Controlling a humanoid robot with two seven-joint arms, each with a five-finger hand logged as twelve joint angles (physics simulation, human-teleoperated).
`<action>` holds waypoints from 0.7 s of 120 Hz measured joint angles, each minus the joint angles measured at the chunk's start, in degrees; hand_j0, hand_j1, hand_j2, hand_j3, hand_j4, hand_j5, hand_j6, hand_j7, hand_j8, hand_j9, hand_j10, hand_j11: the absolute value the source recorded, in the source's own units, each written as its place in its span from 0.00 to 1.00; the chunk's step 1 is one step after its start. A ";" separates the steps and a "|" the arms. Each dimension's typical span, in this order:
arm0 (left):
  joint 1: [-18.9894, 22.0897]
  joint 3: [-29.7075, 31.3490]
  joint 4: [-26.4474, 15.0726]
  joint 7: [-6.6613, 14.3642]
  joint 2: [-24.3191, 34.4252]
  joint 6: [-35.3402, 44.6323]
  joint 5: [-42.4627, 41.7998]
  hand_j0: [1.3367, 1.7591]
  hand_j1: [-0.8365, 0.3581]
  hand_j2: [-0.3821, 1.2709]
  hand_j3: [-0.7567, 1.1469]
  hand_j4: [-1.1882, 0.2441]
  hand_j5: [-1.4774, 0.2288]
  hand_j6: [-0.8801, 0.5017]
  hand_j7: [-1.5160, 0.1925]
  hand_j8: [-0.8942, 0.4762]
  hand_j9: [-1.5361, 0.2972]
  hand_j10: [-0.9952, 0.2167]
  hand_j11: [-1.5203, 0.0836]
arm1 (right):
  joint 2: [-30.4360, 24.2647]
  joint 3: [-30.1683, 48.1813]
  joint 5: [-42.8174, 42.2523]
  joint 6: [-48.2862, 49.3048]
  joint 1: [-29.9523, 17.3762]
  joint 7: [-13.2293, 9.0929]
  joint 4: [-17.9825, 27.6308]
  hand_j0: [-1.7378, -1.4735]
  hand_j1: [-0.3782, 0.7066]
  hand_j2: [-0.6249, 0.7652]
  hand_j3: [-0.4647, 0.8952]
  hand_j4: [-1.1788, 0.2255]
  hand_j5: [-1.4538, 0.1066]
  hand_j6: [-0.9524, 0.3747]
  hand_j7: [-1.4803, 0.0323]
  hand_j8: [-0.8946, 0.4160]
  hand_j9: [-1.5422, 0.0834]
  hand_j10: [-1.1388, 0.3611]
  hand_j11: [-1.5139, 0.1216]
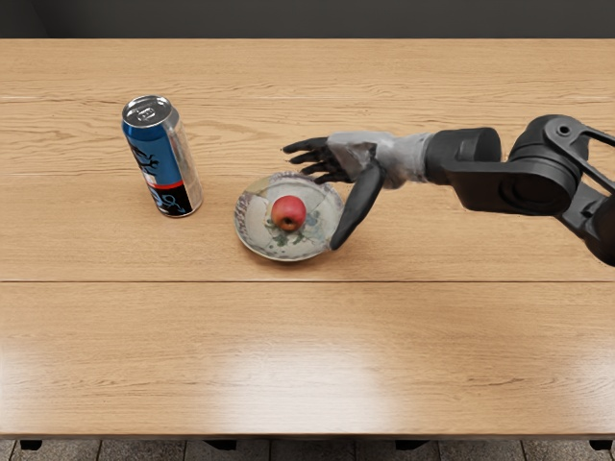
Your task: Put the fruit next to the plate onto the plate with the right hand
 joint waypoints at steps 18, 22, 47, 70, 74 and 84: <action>1.45 -0.01 0.21 0.00 0.00 0.09 -0.07 0.76 0.76 0.26 0.40 0.67 0.69 0.47 0.71 0.48 0.67 0.63 0.76 | -7.04 1.28 5.57 6.60 -1.04 -0.02 -1.14 0.30 0.08 0.44 0.34 0.80 0.89 0.68 0.94 0.65 0.91 0.73 0.89; 2.22 0.01 0.23 0.00 0.00 0.10 -0.08 0.76 0.76 0.26 0.40 0.67 0.69 0.47 0.71 0.48 0.67 0.63 0.76 | -8.55 1.39 6.72 8.24 -1.31 0.01 -1.55 0.30 0.08 0.44 0.34 0.80 0.89 0.68 0.94 0.65 0.91 0.73 0.89; 3.88 0.07 0.34 0.00 0.00 0.16 -0.09 0.76 0.76 0.26 0.40 0.67 0.69 0.47 0.71 0.48 0.67 0.63 0.76 | -16.05 1.64 12.05 15.27 -4.21 2.99 -6.39 0.30 0.08 0.44 0.34 0.81 0.89 0.68 0.94 0.65 0.91 0.73 0.89; 5.51 0.15 0.57 0.00 0.00 0.19 0.14 0.76 0.76 0.26 0.40 0.67 0.69 0.47 0.71 0.48 0.67 0.63 0.76 | -17.54 1.60 12.84 16.26 -5.52 7.28 -8.97 0.30 0.07 0.44 0.34 0.81 0.89 0.68 0.94 0.65 0.91 0.73 0.89; 5.51 0.18 0.58 0.00 0.00 0.20 0.17 0.76 0.76 0.26 0.40 0.67 0.69 0.47 0.71 0.48 0.67 0.63 0.76 | -17.59 1.59 12.86 16.31 -5.71 7.60 -9.17 0.30 0.07 0.44 0.34 0.81 0.89 0.68 0.94 0.65 0.91 0.73 0.89; 5.51 0.25 0.56 0.01 0.00 0.20 0.21 0.76 0.76 0.26 0.40 0.67 0.69 0.47 0.71 0.48 0.67 0.63 0.76 | -17.63 1.62 12.90 16.39 -6.10 8.07 -9.58 0.30 0.07 0.44 0.34 0.81 0.90 0.68 0.94 0.65 0.91 0.73 0.89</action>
